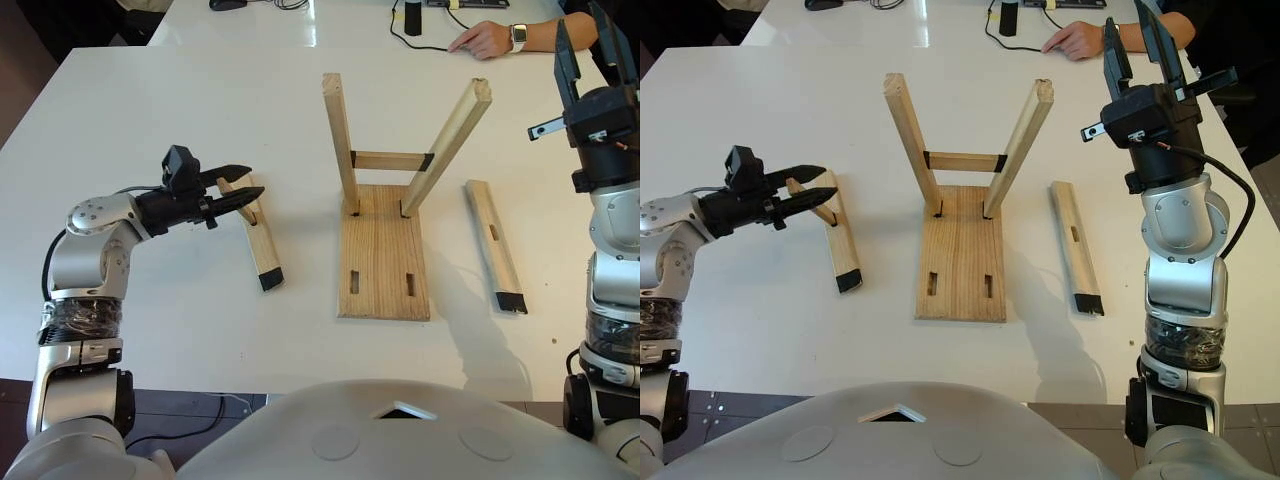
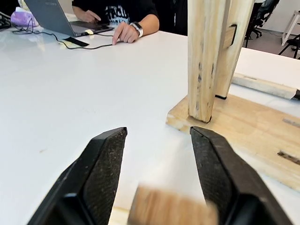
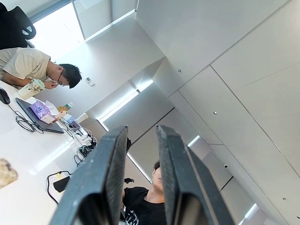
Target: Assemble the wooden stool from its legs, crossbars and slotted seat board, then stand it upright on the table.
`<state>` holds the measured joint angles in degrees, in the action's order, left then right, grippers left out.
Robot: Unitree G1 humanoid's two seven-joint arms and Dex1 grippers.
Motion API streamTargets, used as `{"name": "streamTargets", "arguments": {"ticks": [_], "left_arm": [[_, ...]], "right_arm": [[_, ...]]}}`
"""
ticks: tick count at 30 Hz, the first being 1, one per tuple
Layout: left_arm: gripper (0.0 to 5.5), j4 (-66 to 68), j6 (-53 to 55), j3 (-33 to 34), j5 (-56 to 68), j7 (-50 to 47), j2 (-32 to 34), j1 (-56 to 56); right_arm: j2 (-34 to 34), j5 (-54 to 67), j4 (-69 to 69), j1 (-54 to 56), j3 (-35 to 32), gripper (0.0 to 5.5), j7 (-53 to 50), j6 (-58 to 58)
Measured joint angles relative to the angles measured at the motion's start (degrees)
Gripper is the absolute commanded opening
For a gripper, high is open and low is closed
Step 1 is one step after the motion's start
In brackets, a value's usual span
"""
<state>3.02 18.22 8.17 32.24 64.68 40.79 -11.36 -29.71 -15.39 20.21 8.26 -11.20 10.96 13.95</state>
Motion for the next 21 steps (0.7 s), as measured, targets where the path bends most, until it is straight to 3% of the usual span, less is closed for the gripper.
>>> {"name": "streamTargets", "arguments": {"ticks": [8, 21], "left_arm": [[2.50, -7.3, 8.8, 4.3, 6.9, -4.0, 0.3, -5.5], [2.50, -7.3, 13.5, 6.2, 11.2, -7.8, -1.0, -10.6]], "right_arm": [[0.3, -0.4, 0.6, 0.0, 0.1, 1.13, -0.1, 0.0], [0.4, -0.4, 1.2, 0.0, 0.8, 1.13, -0.2, -0.1]]}}
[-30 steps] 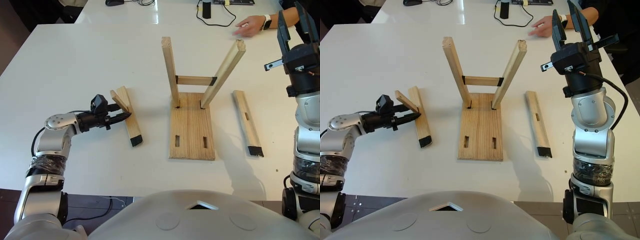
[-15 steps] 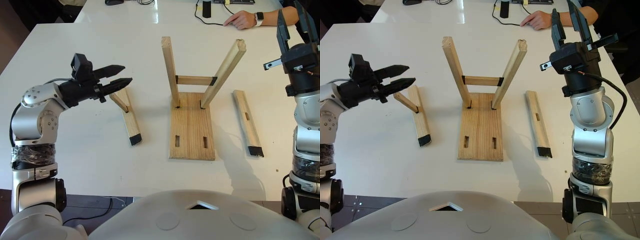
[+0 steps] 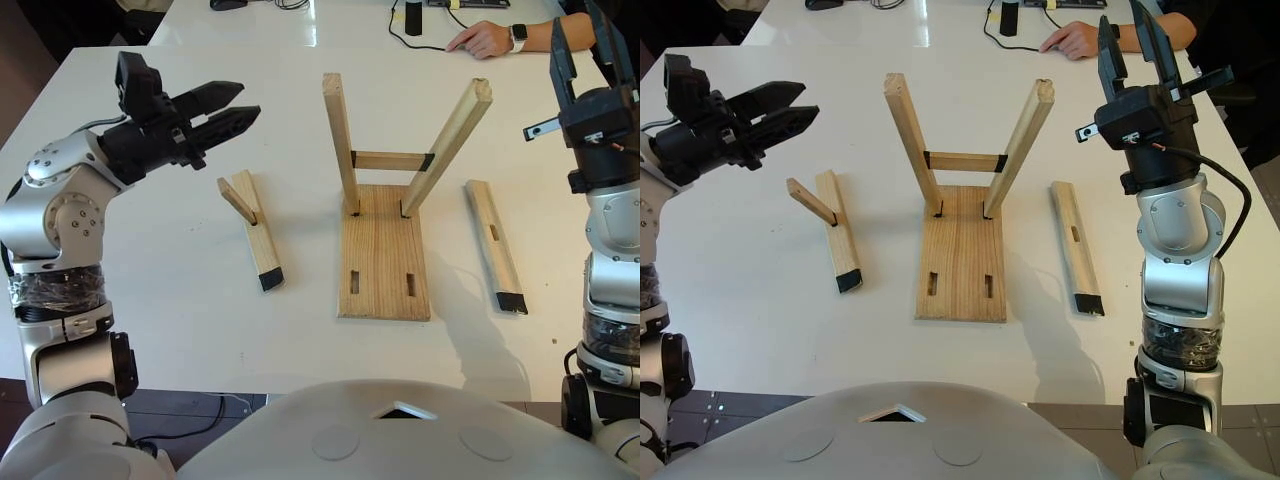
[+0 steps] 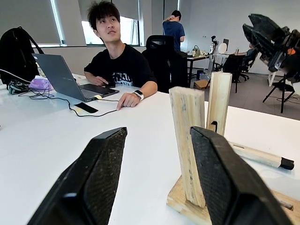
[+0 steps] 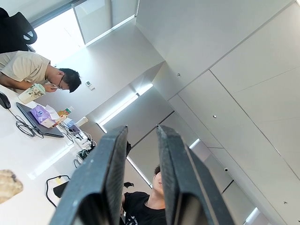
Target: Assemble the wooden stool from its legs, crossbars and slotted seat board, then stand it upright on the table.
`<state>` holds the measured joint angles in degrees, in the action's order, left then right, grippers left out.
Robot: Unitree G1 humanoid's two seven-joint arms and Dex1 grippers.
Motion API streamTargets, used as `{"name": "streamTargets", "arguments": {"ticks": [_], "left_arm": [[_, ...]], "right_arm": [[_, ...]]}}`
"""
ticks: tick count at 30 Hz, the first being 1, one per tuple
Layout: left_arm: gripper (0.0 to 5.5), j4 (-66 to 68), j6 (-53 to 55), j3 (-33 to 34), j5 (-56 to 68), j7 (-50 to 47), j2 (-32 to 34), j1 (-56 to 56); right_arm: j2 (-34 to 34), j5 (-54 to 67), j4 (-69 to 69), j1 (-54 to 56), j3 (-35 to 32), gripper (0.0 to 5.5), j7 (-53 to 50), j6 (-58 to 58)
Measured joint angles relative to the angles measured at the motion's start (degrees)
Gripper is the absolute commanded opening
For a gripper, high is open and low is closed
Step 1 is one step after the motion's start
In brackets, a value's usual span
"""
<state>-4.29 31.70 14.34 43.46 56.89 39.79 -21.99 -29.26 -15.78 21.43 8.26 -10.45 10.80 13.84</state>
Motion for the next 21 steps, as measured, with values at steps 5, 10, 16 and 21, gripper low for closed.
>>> {"name": "streamTargets", "arguments": {"ticks": [5, 10, 16, 21], "left_arm": [[2.50, 5.9, -4.4, -4.9, -4.0, -0.2, -5.4, 6.7], [2.50, 7.6, -10.5, -5.8, -6.2, 0.5, -6.4, 7.4], [2.50, 2.8, -1.4, -2.2, -0.2, -3.3, -5.3, 1.0], [2.50, -14.7, 2.3, -2.0, 3.8, -4.2, -1.2, -2.1]], "right_arm": [[0.2, -0.1, 0.1, -0.6, 0.5, 1.13, -0.1, -0.2], [0.2, -0.1, -0.2, -0.7, 1.2, 1.13, -0.1, -0.3], [0.1, -0.1, -0.2, -0.6, 1.2, 1.13, -0.2, -0.3], [0.2, -0.1, 0.2, -0.6, 0.9, 1.13, -0.9, -0.6]]}}
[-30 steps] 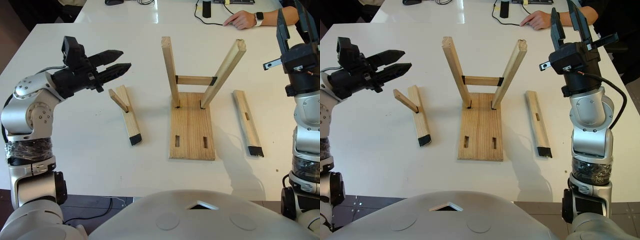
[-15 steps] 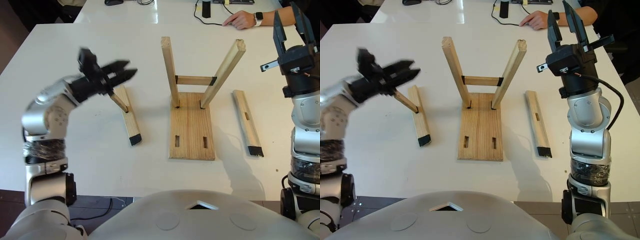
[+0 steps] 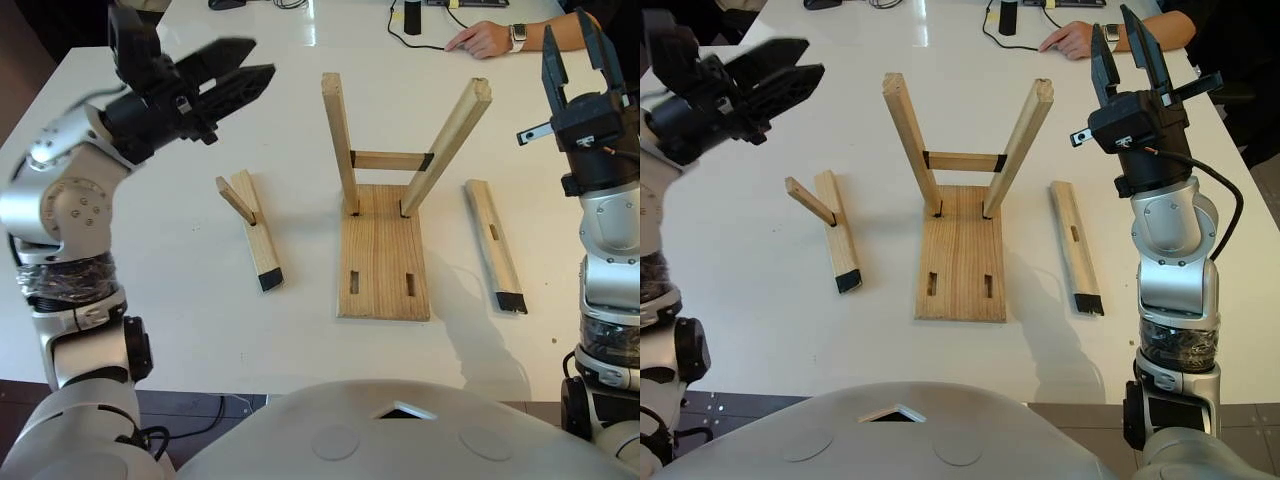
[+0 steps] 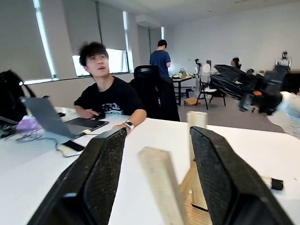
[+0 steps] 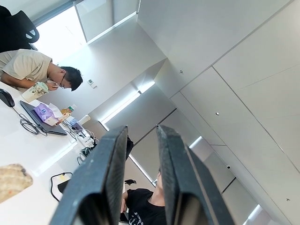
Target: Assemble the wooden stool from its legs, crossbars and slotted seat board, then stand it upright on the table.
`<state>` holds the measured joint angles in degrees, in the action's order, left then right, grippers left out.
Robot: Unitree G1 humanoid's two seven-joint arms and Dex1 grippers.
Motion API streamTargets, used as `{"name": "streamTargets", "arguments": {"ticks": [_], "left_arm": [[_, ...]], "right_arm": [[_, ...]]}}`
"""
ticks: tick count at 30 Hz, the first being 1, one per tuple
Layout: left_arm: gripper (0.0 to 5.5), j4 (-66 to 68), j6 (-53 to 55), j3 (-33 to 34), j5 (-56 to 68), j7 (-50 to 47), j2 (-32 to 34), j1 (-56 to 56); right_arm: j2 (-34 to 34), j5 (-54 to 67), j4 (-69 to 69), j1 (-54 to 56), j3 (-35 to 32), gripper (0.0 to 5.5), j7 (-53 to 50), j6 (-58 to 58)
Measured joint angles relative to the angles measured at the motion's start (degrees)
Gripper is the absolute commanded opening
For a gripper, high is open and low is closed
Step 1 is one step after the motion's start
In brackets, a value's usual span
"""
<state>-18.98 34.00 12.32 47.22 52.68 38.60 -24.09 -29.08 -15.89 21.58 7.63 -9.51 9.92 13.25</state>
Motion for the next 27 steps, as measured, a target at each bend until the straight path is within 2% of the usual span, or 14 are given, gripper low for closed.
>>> {"name": "streamTargets", "arguments": {"ticks": [5, 8, 10, 17, 21, 23, 27], "left_arm": [[2.50, -10.2, -4.6, -12.0, -11.5, 2.7, 3.5, 17.7], [2.50, -7.4, -12.2, -17.5, -23.0, 3.0, 5.9, 26.2], [2.50, -3.7, -16.1, -18.8, -28.4, 2.4, 6.8, 30.4], [2.50, 0.7, -22.7, -20.9, -33.2, 5.1, 8.4, 34.9], [2.50, 2.1, -25.7, -15.9, -33.4, 10.4, 15.9, 39.5], [2.50, 7.1, -28.2, -12.6, -33.7, 14.1, 20.5, 39.9], [2.50, 15.2, -31.6, -11.0, -35.9, 16.2, 23.0, 34.7]], "right_arm": [[0.0, 0.0, 0.5, -0.1, -0.1, 1.13, -0.4, -0.3], [0.1, 0.0, 0.9, -0.3, -0.1, 1.13, -0.6, -0.3], [0.1, 0.0, 1.1, -0.5, -0.1, 1.13, -0.6, -0.4], [1.3, -0.6, 1.8, -2.3, 0.0, 1.13, -1.0, -0.6], [1.7, -1.1, 2.4, -2.7, -0.2, 1.13, -1.3, -0.7], [2.1, -1.7, 4.1, -5.0, -1.0, 1.13, -1.7, -1.3], [3.0, -2.6, 5.6, -7.1, -1.6, 1.13, -2.3, -2.1]]}}
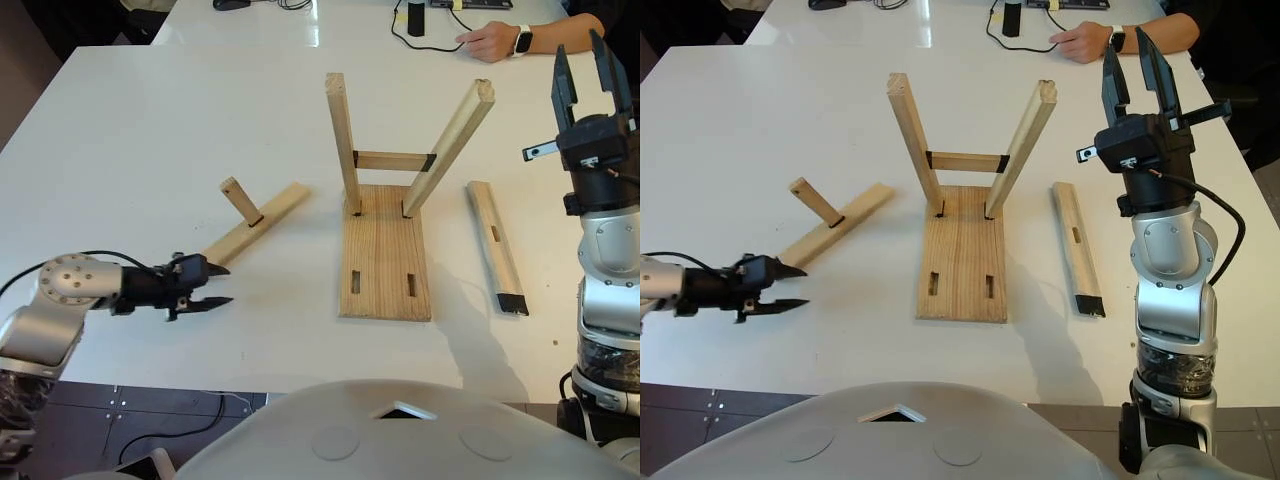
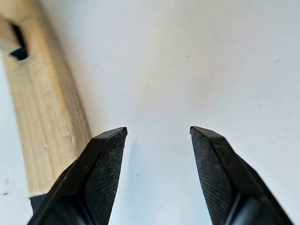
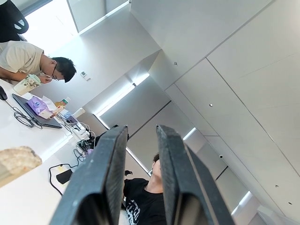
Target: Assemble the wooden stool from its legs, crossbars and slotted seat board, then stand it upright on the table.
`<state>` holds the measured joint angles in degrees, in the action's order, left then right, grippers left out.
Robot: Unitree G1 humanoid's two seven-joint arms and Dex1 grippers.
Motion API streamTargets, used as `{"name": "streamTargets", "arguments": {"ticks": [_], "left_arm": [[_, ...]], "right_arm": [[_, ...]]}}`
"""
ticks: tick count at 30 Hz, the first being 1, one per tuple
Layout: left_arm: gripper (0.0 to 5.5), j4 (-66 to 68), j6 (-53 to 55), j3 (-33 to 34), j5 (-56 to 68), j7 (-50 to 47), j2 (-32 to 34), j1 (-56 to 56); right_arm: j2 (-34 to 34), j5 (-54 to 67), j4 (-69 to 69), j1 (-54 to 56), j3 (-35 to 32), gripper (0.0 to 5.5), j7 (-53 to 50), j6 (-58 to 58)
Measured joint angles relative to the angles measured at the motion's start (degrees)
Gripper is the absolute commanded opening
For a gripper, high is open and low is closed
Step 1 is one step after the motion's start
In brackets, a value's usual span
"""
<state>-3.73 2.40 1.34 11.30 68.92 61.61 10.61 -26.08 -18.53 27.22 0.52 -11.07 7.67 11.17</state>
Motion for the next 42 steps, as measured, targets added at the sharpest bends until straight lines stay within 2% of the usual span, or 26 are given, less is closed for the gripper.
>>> {"name": "streamTargets", "arguments": {"ticks": [6, 10, 14, 20, 28, 36, 42], "left_arm": [[2.50, 0.0, 3.1, 5.1, 7.2, 1.5, -0.1, -8.6], [2.50, 4.4, 3.0, 5.1, 6.9, -0.5, -2.2, -13.6], [3.04, 9.1, 1.6, 1.9, 5.3, 0.5, -5.0, -16.4], [3.04, 15.3, -0.2, -2.5, 4.6, 5.1, -8.6, -18.3], [3.04, 31.3, -9.4, -5.7, -2.2, 4.9, -12.8, -26.6], [3.04, 36.1, -13.3, -9.1, -4.3, 10.3, -13.1, -26.6], [2.12, 41.2, -16.6, -9.8, -5.7, 9.4, -14.0, -30.0]], "right_arm": [[0.6, -0.6, 0.5, -0.2, 0.1, 1.13, -0.1, -0.2], [0.5, -0.5, 0.4, -0.1, 0.0, 1.13, 0.0, -0.2], [0.5, -0.5, -0.2, 0.2, 0.2, 1.13, 0.1, -0.1], [0.2, -0.5, -1.8, 1.0, 0.7, 1.13, 0.7, 0.2], [-0.7, 0.0, -4.1, 3.2, 1.8, 1.13, 1.2, 1.3], [-1.2, 0.1, -5.9, 4.0, 2.1, 1.13, 1.4, 1.9], [-1.3, 0.3, -6.0, 4.7, 2.1, 1.13, 1.6, 2.0]]}}
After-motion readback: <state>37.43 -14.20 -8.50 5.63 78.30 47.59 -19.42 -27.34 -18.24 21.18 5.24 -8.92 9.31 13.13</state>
